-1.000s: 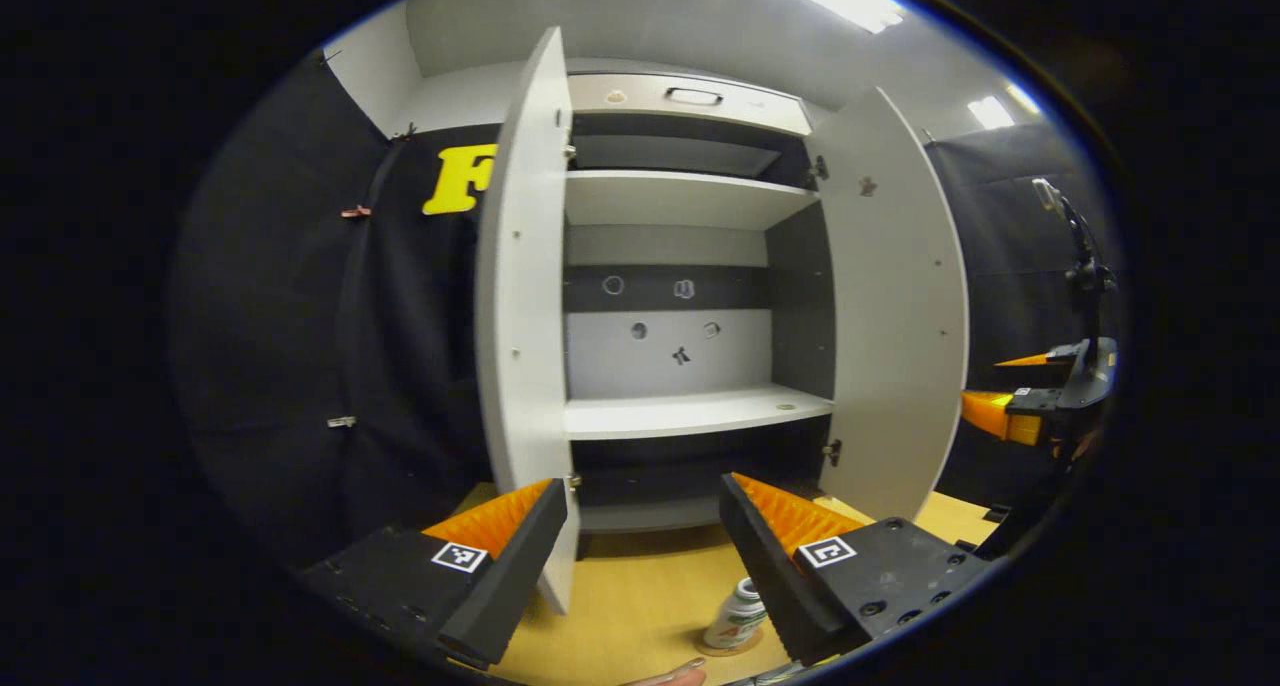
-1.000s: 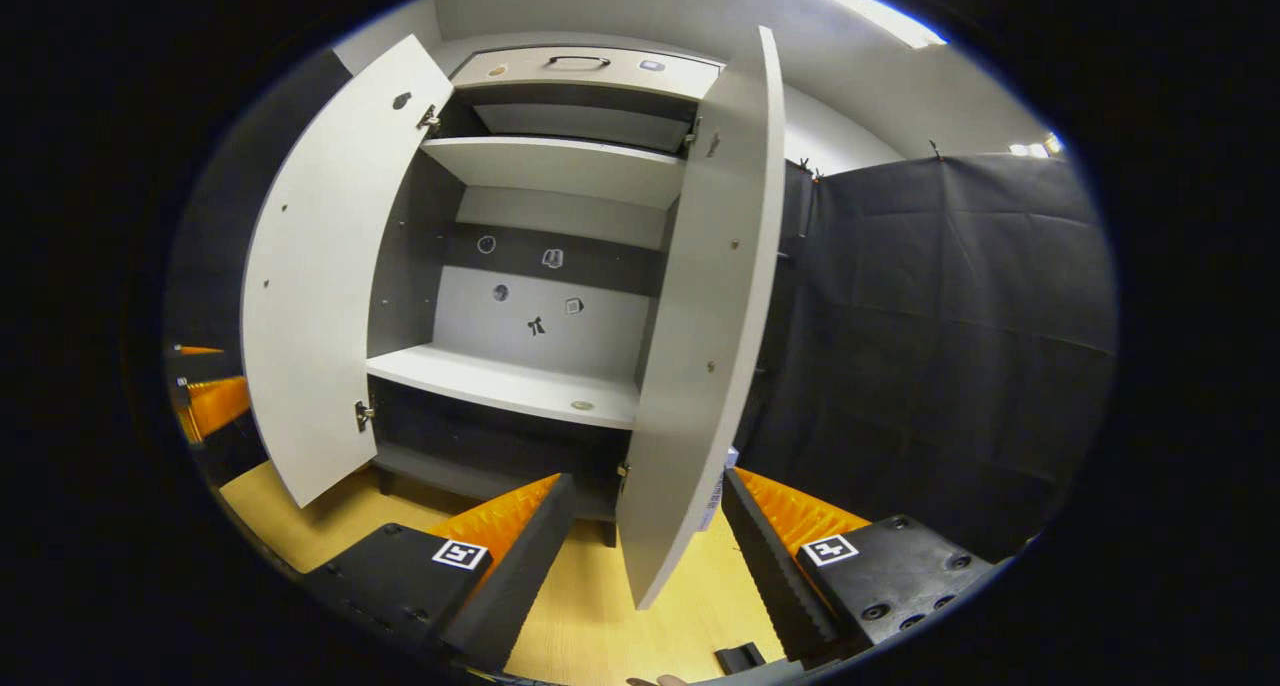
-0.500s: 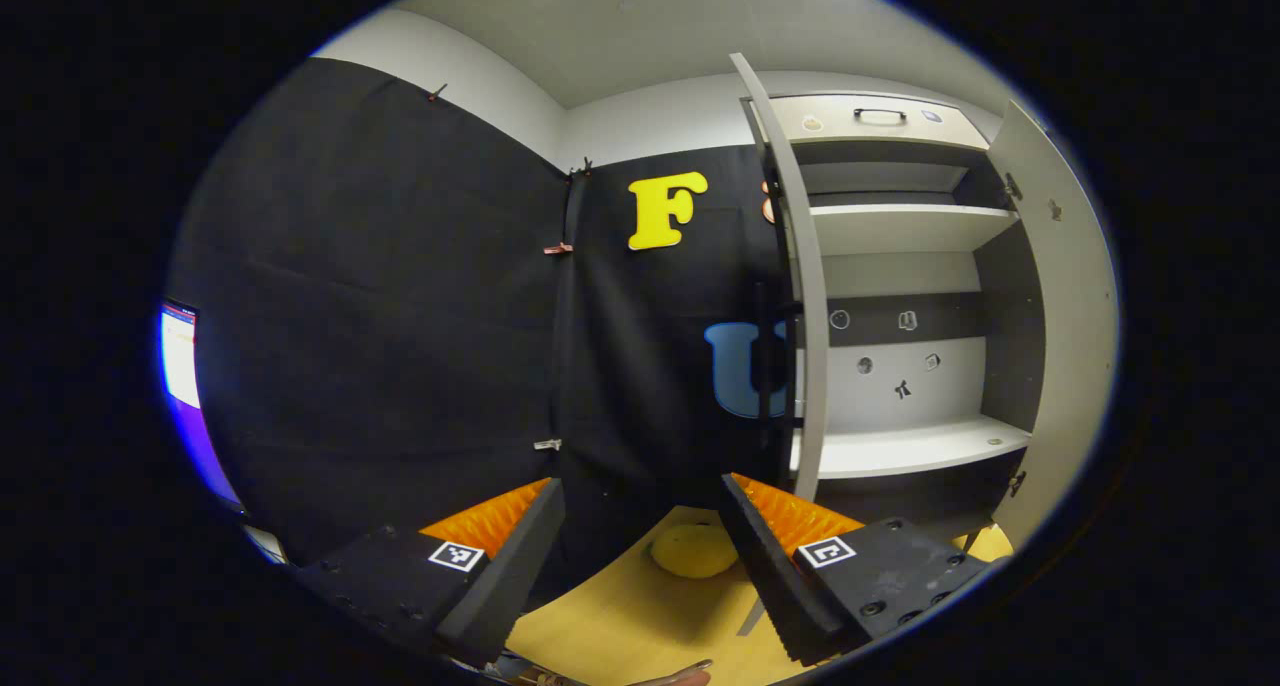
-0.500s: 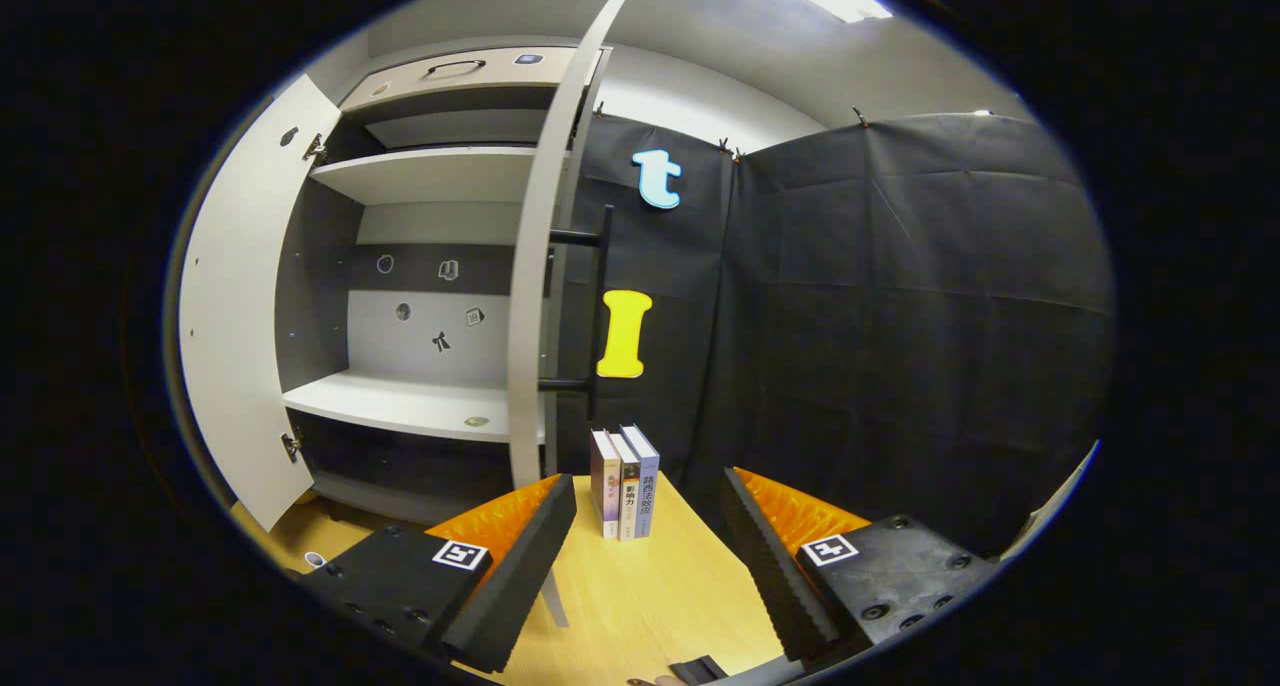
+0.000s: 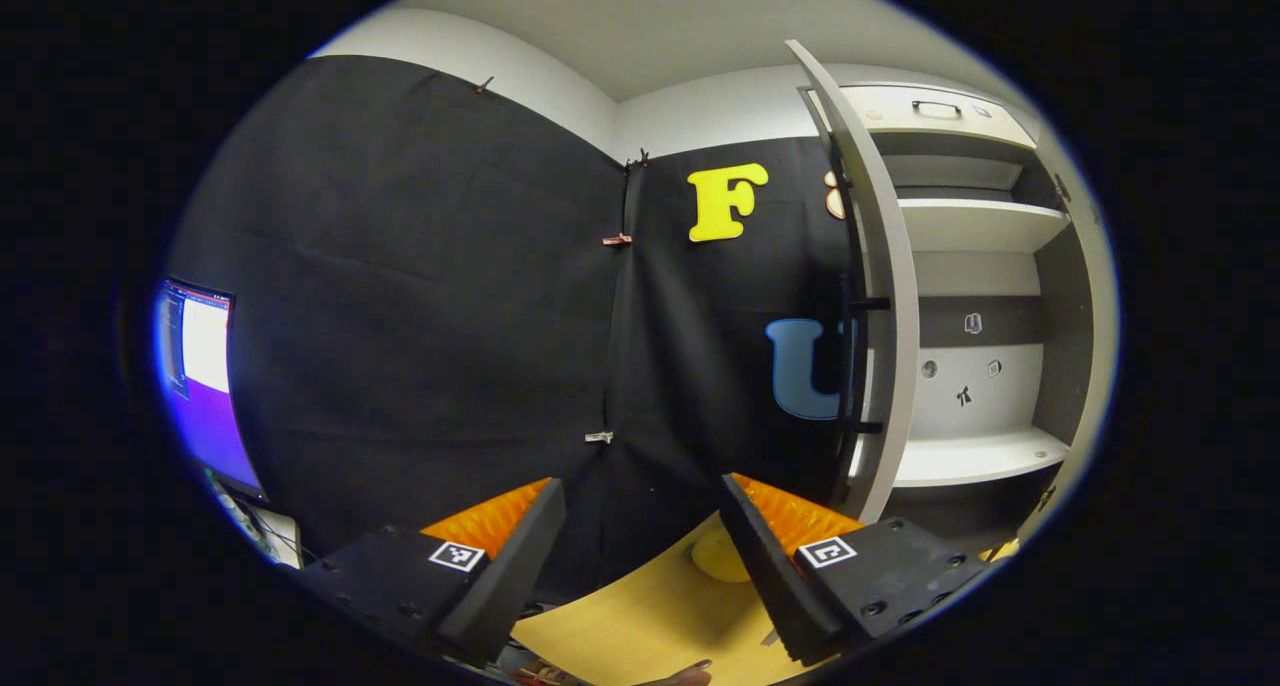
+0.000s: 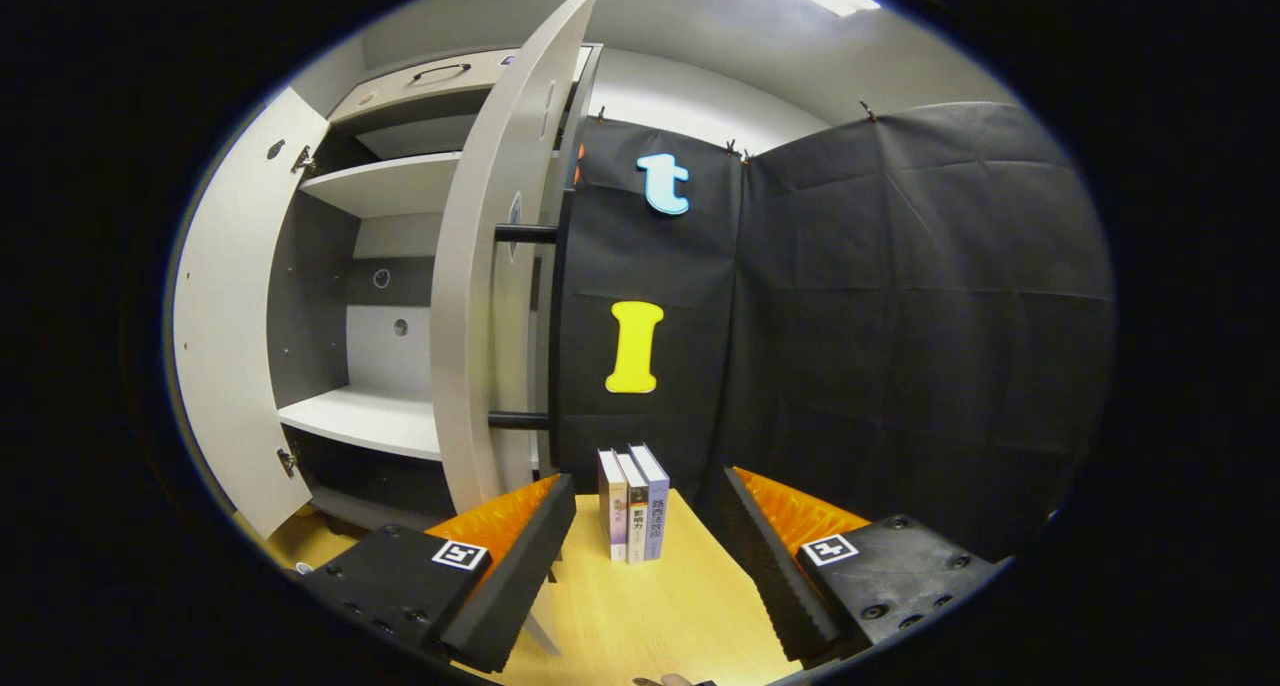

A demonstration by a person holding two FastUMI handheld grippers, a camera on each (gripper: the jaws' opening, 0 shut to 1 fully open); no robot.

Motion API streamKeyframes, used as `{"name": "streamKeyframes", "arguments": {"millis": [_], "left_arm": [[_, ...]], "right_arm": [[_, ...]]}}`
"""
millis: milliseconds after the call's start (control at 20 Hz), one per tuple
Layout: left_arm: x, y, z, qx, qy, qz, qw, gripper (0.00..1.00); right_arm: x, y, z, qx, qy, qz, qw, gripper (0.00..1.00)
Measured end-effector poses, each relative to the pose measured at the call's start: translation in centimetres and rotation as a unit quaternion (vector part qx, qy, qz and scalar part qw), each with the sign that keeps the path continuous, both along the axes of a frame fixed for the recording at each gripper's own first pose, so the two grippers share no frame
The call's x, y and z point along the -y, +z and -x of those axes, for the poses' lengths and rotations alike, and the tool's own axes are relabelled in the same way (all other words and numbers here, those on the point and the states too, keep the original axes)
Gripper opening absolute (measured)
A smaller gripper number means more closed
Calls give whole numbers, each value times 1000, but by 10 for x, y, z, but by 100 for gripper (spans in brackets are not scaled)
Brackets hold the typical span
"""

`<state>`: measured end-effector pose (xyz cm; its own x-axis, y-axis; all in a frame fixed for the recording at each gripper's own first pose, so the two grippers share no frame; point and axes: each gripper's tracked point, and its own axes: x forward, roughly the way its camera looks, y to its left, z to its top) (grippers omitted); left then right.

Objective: Grasp the bottle in the cabinet with the left hand and place it on the coaster, then close the right door with the right hand and the left door with the left hand.

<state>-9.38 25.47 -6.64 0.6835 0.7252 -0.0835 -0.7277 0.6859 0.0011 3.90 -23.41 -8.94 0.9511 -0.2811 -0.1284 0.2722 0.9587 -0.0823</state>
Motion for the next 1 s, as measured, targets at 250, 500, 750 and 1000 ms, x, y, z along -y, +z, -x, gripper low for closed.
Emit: {"name": "streamKeyframes", "arguments": {"millis": [250,500,750,1000], "left_arm": [[-6,-4,-2,-5,13,3,1000,98],[-6,-5,-10,-12,0,3,1000,98],[-8,-11,-23,-28,-12,5,1000,98],[-11,-14,-29,-34,-18,5,999,98]], "right_arm": [[-9,1,-5,1,26,2,1000,95],[-37,-6,-9,4,50,-44,998,95],[-60,-6,-16,5,65,-39,997,95],[-102,-11,-32,6,104,-70,992,95]]}}
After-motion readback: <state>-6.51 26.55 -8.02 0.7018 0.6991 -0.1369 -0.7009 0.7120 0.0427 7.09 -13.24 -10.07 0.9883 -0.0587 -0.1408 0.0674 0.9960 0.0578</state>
